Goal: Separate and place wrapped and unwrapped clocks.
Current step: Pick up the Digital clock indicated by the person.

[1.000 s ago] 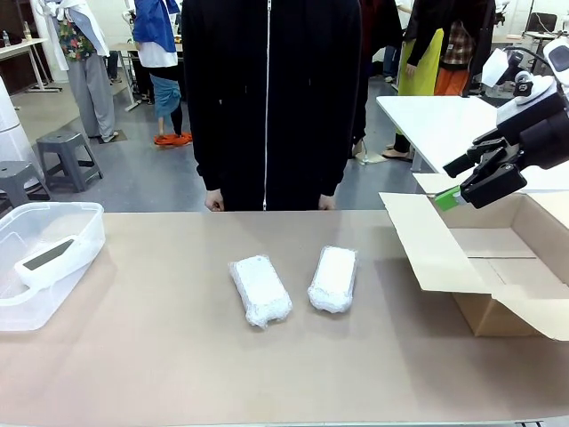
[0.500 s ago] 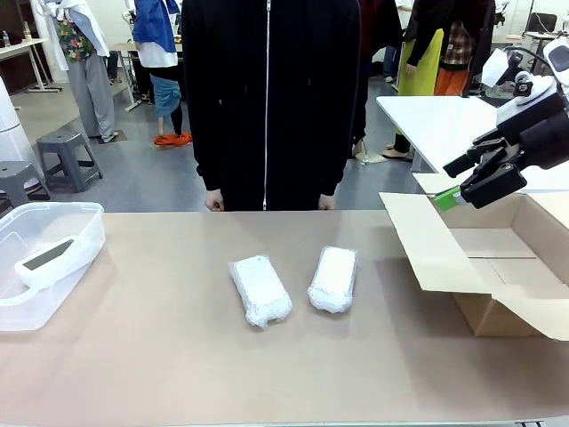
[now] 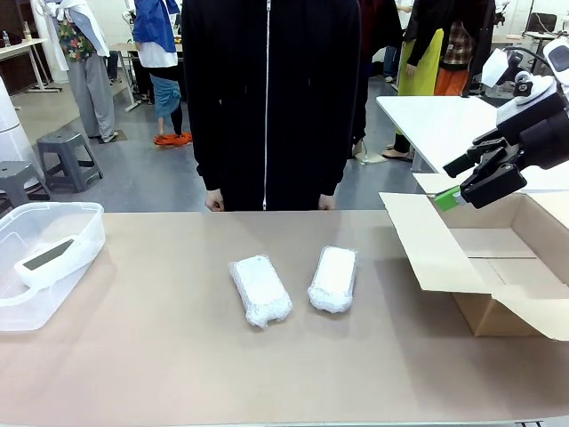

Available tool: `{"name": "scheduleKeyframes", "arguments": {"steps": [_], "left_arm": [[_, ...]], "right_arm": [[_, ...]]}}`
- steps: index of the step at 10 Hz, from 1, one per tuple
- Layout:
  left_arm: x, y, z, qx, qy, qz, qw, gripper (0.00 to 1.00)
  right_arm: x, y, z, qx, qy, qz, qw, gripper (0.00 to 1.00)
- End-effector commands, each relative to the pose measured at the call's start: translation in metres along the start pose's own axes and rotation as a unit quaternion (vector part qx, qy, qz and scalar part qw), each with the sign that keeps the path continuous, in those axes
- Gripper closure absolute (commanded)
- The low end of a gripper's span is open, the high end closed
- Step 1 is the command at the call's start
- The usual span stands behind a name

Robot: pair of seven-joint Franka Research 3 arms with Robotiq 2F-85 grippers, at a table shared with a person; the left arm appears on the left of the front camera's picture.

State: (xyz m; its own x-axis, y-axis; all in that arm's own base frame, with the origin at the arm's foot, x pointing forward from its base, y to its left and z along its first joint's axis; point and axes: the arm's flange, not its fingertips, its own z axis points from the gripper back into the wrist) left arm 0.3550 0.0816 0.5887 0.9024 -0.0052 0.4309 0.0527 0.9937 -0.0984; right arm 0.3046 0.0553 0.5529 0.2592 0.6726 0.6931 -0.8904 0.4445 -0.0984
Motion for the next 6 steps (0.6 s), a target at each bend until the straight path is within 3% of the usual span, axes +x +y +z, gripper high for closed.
{"name": "scheduleKeyframes", "arguments": {"steps": [1, 6], "left_arm": [[-0.0014, -0.0003, -0.0012, 0.002, -0.004, 0.003, 1.0, 0.0], [-0.0014, -0.0003, -0.0012, 0.002, -0.004, 0.003, 1.0, 0.0]], "right_arm": [[-0.0007, -0.0007, -0.0016, 0.011, -0.01, 0.001, 1.0, 0.0], [-0.0007, -0.0007, -0.0016, 0.011, -0.01, 0.001, 1.0, 0.0]]}}
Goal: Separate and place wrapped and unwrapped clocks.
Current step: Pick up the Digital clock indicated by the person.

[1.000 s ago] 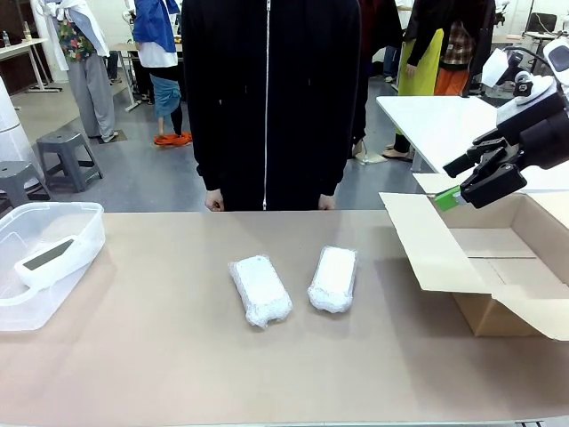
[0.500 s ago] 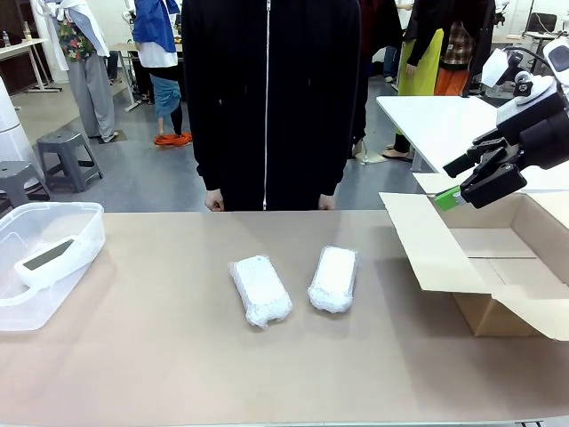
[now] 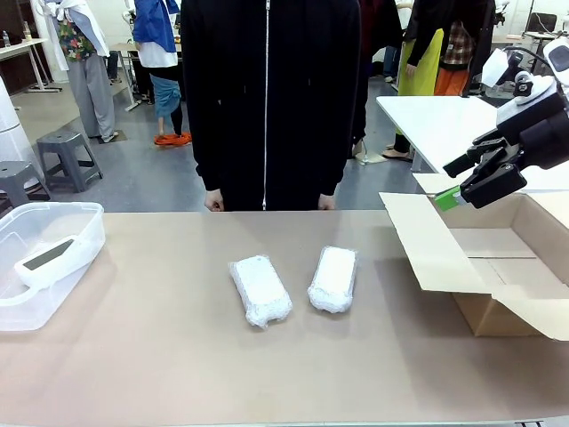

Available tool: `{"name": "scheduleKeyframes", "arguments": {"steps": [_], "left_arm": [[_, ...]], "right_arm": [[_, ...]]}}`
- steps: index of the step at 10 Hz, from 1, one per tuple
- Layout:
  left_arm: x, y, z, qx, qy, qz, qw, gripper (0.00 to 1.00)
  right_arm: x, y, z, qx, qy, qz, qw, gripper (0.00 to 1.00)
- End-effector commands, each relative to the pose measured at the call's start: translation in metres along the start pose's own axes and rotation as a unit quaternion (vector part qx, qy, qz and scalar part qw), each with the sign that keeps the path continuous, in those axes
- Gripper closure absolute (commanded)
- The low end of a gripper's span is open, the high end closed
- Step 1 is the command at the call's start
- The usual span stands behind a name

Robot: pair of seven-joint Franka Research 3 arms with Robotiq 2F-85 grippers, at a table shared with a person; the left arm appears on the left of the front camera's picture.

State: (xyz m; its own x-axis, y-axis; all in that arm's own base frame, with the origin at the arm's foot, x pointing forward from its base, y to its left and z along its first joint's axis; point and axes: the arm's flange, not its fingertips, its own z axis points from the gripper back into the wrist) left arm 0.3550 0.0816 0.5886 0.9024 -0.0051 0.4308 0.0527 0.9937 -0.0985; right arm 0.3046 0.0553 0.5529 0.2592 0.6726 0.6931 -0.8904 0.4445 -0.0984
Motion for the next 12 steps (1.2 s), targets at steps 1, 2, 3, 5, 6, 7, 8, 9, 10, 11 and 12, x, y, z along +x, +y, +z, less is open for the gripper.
{"name": "scheduleKeyframes", "arguments": {"steps": [1, 2, 3, 5, 6, 7, 8, 9, 10, 11, 12], "left_arm": [[-0.001, 0.0, -0.001, 0.002, -0.004, 0.003, 1.0, 0.0], [0.0, 0.0, 0.0, 0.0, 0.0, 0.0, 1.0, 0.0], [0.019, -0.032, 0.016, -0.066, -0.071, -0.038, 0.995, 0.0], [0.046, -0.121, 0.038, -0.042, -0.088, -0.133, 0.986, 0.0], [0.046, -0.156, 0.042, -0.076, -0.098, -0.173, 0.977, 0.0], [0.038, -0.184, 0.042, -0.109, -0.106, -0.218, 0.964, 0.0], [0.025, -0.2, 0.036, -0.136, -0.124, -0.256, 0.949, 0.0], [0.01, -0.211, 0.017, -0.159, -0.152, -0.284, 0.933, 0.0], [-0.002, -0.216, -0.005, -0.17, -0.169, -0.3, 0.923, 0.0], [-0.013, -0.22, -0.026, -0.172, -0.167, -0.319, 0.917, 0.0], [-0.019, -0.217, -0.04, -0.16, -0.145, -0.328, 0.92, 0.0]], "right_arm": [[-0.001, -0.001, -0.002, 0.011, -0.01, 0.001, 1.0, 0.0], [-0.001, -0.001, -0.002, 0.011, -0.01, 0.001, 1.0, 0.0], [-0.001, -0.001, -0.002, 0.011, -0.01, 0.001, 1.0, 0.0], [-0.001, -0.001, -0.002, 0.011, -0.01, 0.001, 1.0, 0.0], [-0.001, -0.001, -0.002, 0.011, -0.01, 0.001, 1.0, 0.0], [-0.001, -0.001, -0.002, 0.011, -0.01, 0.001, 1.0, 0.0], [-0.001, -0.001, -0.002, 0.011, -0.01, 0.001, 1.0, 0.0], [-0.001, -0.001, -0.002, 0.011, -0.01, 0.001, 1.0, 0.0], [-0.001, -0.001, -0.002, 0.011, -0.01, 0.001, 1.0, 0.0], [-0.001, -0.001, -0.002, 0.011, -0.01, 0.001, 1.0, 0.0], [-0.001, -0.001, -0.002, 0.011, -0.01, 0.001, 1.0, 0.0]]}}
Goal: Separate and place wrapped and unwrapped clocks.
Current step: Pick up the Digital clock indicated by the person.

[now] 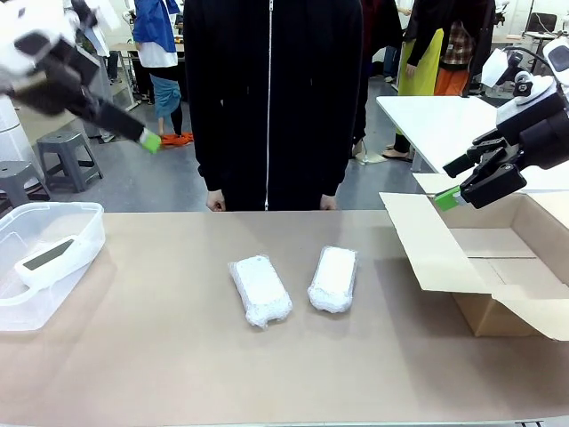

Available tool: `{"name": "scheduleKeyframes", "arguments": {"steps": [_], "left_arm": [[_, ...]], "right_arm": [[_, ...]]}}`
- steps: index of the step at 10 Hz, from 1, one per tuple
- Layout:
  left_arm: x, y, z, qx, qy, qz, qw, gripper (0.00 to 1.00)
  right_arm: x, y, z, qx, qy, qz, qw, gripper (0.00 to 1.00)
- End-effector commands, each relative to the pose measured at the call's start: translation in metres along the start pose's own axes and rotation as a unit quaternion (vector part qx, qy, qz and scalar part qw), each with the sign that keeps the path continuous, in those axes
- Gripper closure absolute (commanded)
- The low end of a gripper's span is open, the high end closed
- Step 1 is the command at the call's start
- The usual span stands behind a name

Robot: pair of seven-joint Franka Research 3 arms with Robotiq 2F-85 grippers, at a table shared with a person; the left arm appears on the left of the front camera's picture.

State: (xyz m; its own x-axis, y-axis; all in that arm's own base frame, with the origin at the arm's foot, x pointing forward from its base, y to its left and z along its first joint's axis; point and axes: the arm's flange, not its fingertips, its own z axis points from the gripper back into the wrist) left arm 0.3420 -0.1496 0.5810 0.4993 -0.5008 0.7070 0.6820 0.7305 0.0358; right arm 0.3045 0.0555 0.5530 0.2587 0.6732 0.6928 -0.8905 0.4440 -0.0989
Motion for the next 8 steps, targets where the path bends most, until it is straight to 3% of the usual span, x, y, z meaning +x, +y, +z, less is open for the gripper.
{"name": "scheduleKeyframes", "arguments": {"steps": [1, 3, 5, 8], "left_arm": [[-0.022, 0.008, -0.009, -0.041, 0.028, -0.017, 0.999, 0.0], [-0.022, 0.014, -0.002, -0.085, 0.067, -0.025, 0.994, 0.0], [-0.022, 0.018, 0.001, -0.09, 0.091, -0.049, 0.991, 0.0], [-0.018, 0.019, -0.006, -0.081, 0.079, -0.042, 0.993, 0.0]], "right_arm": [[-0.001, -0.001, -0.002, 0.011, -0.01, 0.001, 1.0, 0.0], [-0.001, -0.001, -0.002, 0.011, -0.01, 0.001, 1.0, 0.0], [-0.001, -0.001, -0.002, 0.011, -0.01, 0.001, 1.0, 0.0], [-0.001, -0.001, -0.002, 0.011, -0.01, 0.001, 1.0, 0.0]]}}
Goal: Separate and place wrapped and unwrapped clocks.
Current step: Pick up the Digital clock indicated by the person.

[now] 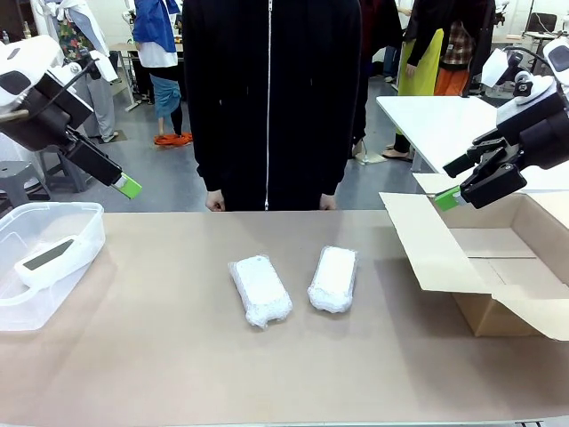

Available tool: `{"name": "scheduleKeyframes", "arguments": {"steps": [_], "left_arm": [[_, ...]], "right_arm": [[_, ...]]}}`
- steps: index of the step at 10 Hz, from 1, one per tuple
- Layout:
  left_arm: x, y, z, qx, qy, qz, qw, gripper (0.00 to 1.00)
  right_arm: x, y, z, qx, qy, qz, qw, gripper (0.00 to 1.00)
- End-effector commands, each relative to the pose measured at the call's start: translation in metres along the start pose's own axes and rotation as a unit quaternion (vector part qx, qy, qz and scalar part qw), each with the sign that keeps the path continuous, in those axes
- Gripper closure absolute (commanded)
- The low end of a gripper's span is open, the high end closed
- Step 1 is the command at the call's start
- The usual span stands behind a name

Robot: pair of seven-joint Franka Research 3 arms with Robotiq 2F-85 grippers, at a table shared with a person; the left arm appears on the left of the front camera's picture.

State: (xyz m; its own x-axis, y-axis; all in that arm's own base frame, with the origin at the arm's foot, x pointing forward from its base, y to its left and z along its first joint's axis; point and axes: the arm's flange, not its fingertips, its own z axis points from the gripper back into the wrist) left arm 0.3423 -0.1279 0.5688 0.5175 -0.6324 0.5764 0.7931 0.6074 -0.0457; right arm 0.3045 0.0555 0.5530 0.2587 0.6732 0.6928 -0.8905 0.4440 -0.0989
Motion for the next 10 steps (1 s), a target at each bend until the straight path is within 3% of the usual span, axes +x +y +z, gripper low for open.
{"name": "scheduleKeyframes", "arguments": {"steps": [1, 10], "left_arm": [[-0.0011, -0.0015, -0.0001, -0.003, 0.001, 0.0, 1.0, 0.0], [-0.0011, -0.0015, -0.0001, -0.003, 0.001, 0.0, 1.0, 0.0]], "right_arm": [[-0.0008, -0.0009, -0.0015, 0.011, -0.01, 0.001, 1.0, 0.0], [-0.0008, -0.0009, -0.0015, 0.011, -0.01, 0.001, 1.0, 0.0]]}}
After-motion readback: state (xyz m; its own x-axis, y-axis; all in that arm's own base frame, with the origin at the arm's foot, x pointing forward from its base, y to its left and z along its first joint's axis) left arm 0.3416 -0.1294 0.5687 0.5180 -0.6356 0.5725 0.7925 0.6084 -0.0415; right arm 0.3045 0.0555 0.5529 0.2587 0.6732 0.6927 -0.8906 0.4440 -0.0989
